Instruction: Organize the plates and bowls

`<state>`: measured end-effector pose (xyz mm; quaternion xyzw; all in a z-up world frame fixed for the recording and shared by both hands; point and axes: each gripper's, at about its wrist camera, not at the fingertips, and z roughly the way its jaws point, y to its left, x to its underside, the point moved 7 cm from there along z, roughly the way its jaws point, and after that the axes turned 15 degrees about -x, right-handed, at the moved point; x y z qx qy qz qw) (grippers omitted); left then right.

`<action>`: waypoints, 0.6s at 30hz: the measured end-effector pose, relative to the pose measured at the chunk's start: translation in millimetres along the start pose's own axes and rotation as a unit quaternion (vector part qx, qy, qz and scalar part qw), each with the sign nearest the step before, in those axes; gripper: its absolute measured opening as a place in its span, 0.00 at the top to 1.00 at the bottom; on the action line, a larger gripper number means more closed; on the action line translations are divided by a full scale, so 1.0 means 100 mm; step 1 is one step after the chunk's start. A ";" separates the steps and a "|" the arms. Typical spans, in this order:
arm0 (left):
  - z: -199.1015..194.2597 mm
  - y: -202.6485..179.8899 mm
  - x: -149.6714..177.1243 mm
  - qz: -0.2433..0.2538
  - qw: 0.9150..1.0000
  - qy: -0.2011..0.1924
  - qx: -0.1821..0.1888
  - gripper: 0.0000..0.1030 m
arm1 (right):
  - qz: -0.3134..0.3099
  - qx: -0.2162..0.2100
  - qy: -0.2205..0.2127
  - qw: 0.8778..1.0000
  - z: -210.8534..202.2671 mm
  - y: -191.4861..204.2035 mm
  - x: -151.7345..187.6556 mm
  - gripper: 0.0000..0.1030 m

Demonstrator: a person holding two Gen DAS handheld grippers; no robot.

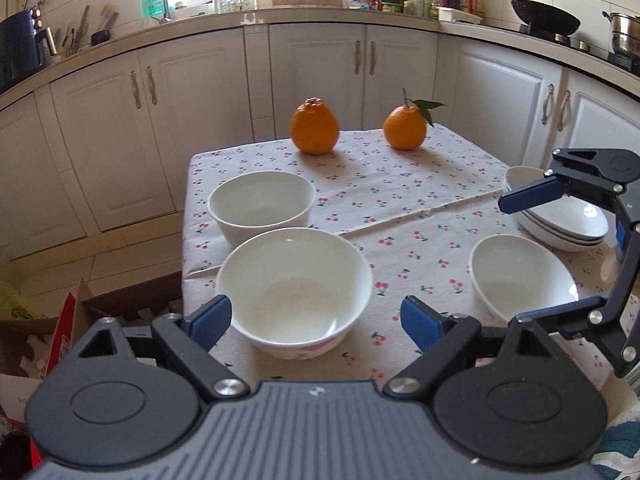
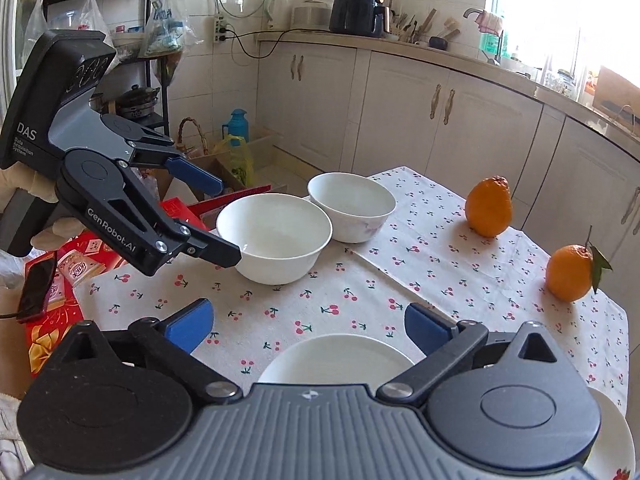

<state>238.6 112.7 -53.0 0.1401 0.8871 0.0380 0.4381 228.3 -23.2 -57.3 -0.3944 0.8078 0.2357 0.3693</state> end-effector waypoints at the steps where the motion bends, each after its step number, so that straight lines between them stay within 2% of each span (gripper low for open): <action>1: 0.04 0.06 0.00 -0.004 1.000 0.003 -0.004 0.12 | 0.001 -0.002 0.004 1.000 0.06 0.00 -0.02 0.00; 7: 0.34 0.32 -0.06 -0.019 1.000 0.018 -0.007 0.17 | -0.009 -0.014 0.022 1.000 0.40 0.03 -0.22 0.00; 12: 0.54 0.35 -0.10 -0.030 0.999 0.034 0.017 0.33 | -0.004 -0.024 0.039 0.999 0.69 0.01 -0.31 0.00; 15: 0.60 0.33 -0.10 -0.029 0.998 0.037 0.030 0.39 | 0.001 -0.026 0.049 0.998 0.83 -0.03 -0.31 0.00; 18: 0.65 0.31 -0.11 -0.031 0.998 0.040 0.040 0.42 | 0.010 -0.033 0.055 0.998 0.92 -0.06 -0.31 0.00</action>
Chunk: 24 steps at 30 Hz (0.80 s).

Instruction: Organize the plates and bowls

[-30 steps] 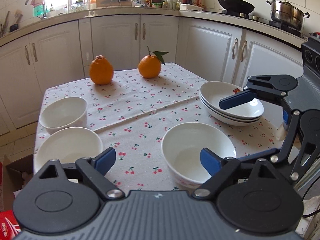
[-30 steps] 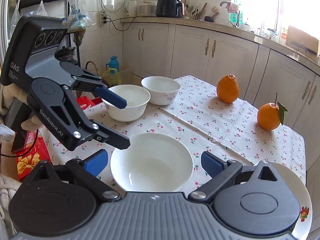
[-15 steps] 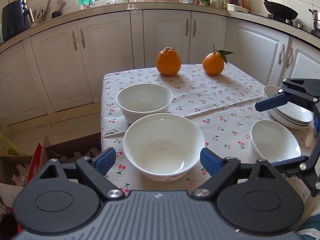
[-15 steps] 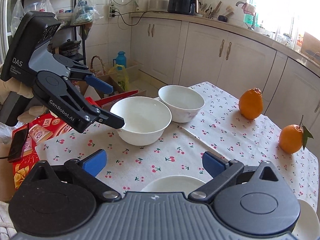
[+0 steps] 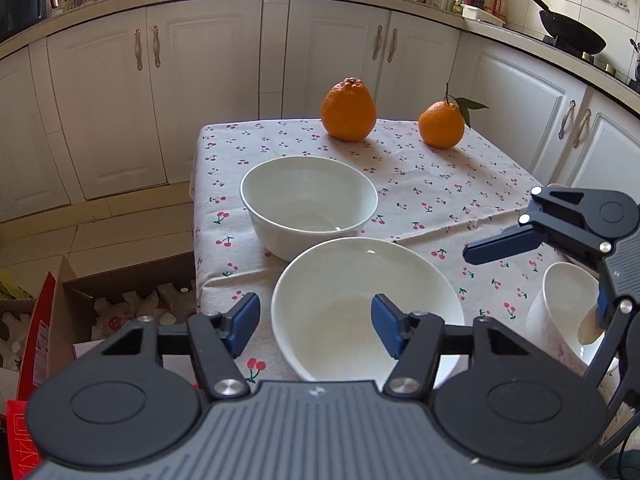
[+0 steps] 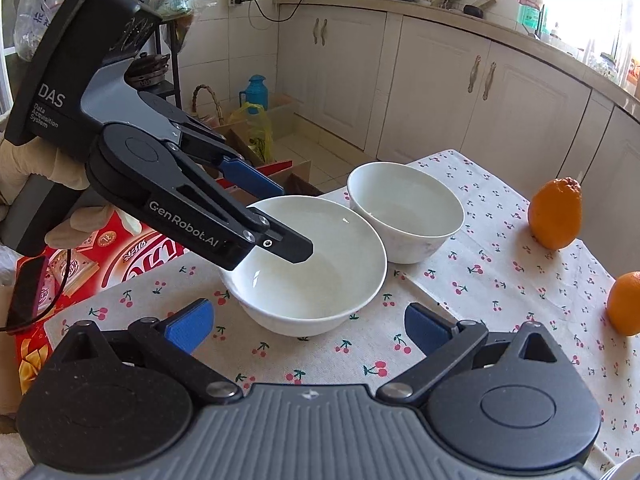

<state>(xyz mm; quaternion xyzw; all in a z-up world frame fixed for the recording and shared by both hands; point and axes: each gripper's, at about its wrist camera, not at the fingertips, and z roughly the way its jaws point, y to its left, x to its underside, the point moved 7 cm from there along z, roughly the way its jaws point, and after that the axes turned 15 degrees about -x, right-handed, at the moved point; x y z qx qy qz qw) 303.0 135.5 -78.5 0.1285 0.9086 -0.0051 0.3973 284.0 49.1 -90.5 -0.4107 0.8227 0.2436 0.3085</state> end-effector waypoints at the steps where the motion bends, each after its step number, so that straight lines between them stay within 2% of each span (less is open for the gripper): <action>1: 0.01 0.00 0.00 0.001 1.000 0.001 0.002 0.43 | 0.002 -0.002 0.002 1.000 0.03 -0.01 0.00 0.00; 5: 0.05 -0.01 -0.01 0.002 1.000 0.004 0.008 0.46 | 0.002 -0.004 0.014 1.000 0.12 -0.04 0.00 0.02; 13: 0.10 0.00 -0.02 0.004 1.000 0.011 0.014 0.52 | -0.011 -0.014 0.023 1.000 0.17 0.01 -0.03 0.15; 24: 0.12 -0.01 -0.04 0.005 1.000 0.016 0.018 0.55 | -0.014 -0.019 0.020 1.000 0.16 0.01 -0.02 0.17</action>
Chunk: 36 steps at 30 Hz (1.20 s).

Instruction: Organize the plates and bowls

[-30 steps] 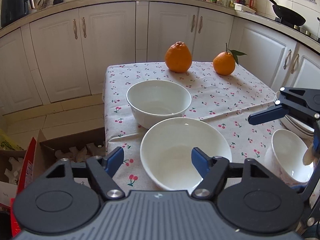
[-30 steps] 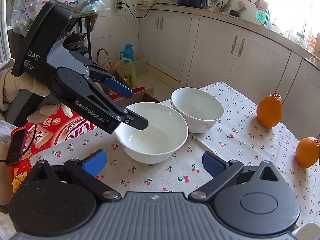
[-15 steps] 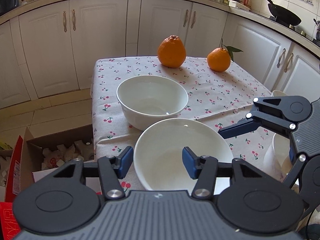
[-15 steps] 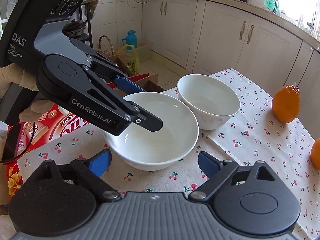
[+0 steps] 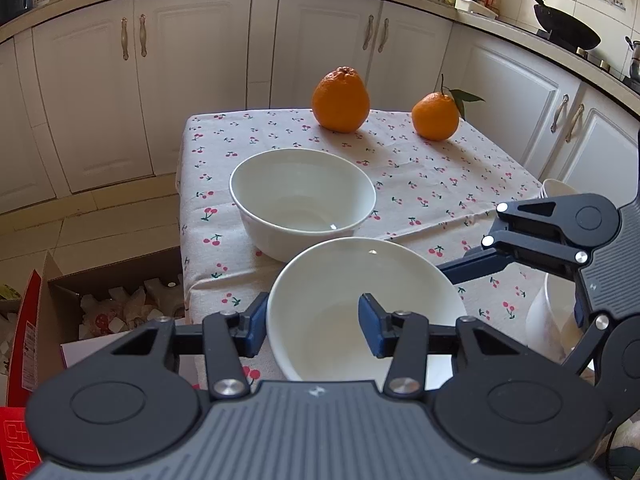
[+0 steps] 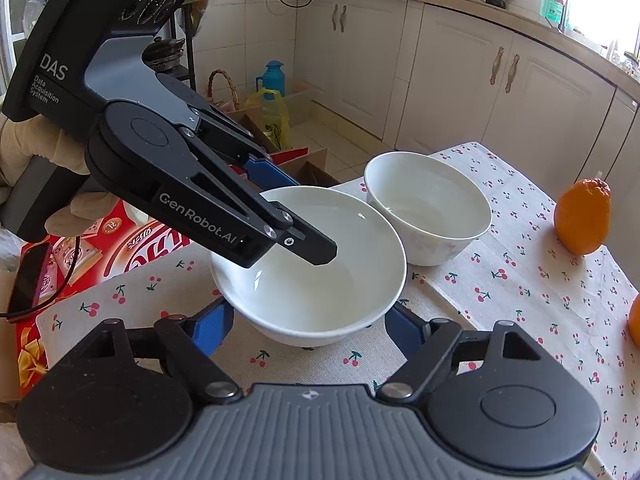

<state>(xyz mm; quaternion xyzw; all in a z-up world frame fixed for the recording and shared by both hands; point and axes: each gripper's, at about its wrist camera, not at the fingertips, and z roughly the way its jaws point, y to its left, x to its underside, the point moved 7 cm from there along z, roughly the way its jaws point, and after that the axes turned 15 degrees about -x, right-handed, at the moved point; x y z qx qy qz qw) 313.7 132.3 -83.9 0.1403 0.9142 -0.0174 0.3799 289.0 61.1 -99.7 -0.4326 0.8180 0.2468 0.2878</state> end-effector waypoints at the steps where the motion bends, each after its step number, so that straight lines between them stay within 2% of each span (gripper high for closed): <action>1: 0.00 0.00 0.00 0.001 1.000 0.000 -0.001 0.55 | 0.001 0.000 -0.001 1.000 0.00 0.00 0.00 0.17; 8: -0.02 -0.05 0.00 0.005 1.000 0.002 -0.001 0.55 | 0.008 -0.003 -0.004 1.000 -0.05 0.00 0.02 0.17; 17: -0.21 -0.23 -0.05 0.021 1.000 -0.009 0.007 0.55 | 0.012 0.003 -0.016 1.000 -0.30 0.04 0.07 0.17; 36: -0.69 -1.02 -0.27 0.081 0.995 -0.049 0.035 0.55 | 0.017 0.050 -0.061 0.997 -1.15 0.13 0.45 0.17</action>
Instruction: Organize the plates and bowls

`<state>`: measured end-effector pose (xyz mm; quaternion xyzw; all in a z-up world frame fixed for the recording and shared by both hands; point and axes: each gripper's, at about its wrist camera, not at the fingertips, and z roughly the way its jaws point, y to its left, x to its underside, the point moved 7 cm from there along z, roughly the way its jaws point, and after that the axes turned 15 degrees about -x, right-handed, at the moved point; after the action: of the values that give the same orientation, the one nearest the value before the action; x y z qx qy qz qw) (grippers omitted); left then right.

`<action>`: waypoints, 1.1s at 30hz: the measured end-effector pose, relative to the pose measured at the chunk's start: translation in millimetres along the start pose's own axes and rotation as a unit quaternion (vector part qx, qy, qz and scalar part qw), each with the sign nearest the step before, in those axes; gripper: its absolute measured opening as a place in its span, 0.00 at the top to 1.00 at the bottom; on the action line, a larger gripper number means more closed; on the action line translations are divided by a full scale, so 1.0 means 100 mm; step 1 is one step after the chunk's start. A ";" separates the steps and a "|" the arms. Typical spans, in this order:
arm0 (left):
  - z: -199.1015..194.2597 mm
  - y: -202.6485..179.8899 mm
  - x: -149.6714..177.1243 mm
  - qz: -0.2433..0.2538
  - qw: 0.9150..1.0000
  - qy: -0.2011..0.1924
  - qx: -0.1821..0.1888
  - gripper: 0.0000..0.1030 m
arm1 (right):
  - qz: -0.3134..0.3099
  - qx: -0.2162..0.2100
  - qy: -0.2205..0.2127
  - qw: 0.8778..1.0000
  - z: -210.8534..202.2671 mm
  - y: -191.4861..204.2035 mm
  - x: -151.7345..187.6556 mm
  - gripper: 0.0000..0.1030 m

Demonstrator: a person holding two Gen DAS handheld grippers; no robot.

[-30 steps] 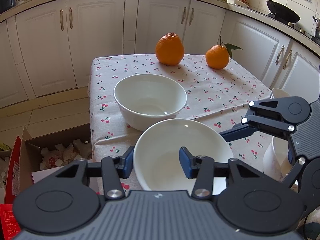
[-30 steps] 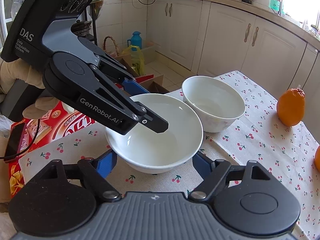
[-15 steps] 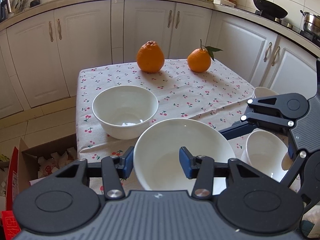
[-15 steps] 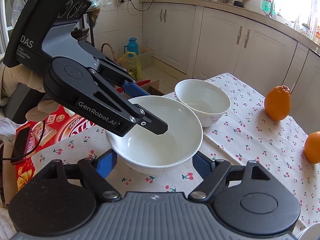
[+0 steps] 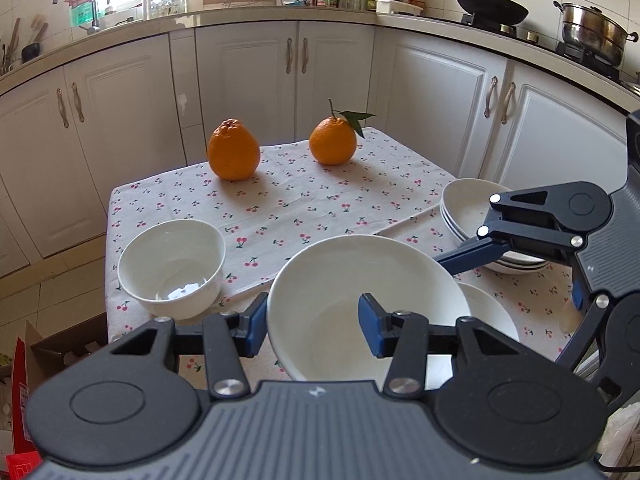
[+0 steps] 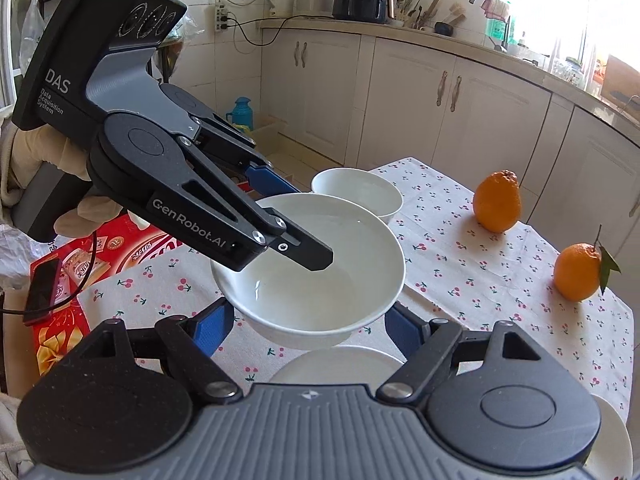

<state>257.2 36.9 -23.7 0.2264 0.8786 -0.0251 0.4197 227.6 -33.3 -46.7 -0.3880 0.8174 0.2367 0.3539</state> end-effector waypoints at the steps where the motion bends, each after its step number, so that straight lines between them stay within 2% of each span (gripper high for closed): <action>1: -0.01 -0.05 -0.01 0.003 1.000 -0.002 0.002 0.55 | 0.000 0.003 -0.002 1.000 -0.05 -0.01 0.02 0.17; 13: 0.01 -0.55 -0.08 0.030 0.999 -0.005 0.033 0.55 | 0.020 0.031 -0.008 0.999 -0.46 -0.10 0.35 0.17; 21: 0.10 -0.73 -0.01 0.040 0.998 0.008 0.041 0.55 | 0.036 0.029 0.003 0.999 -0.50 -0.14 0.55 0.17; 33: 0.16 -0.78 0.08 0.046 0.998 0.025 0.039 0.55 | 0.049 0.015 0.013 0.999 -0.42 -0.16 0.66 0.17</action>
<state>231.8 -34.1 -51.4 0.2840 0.8758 -0.0345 0.3887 194.5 -101.8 -71.5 -0.3451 0.8434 0.2362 0.3373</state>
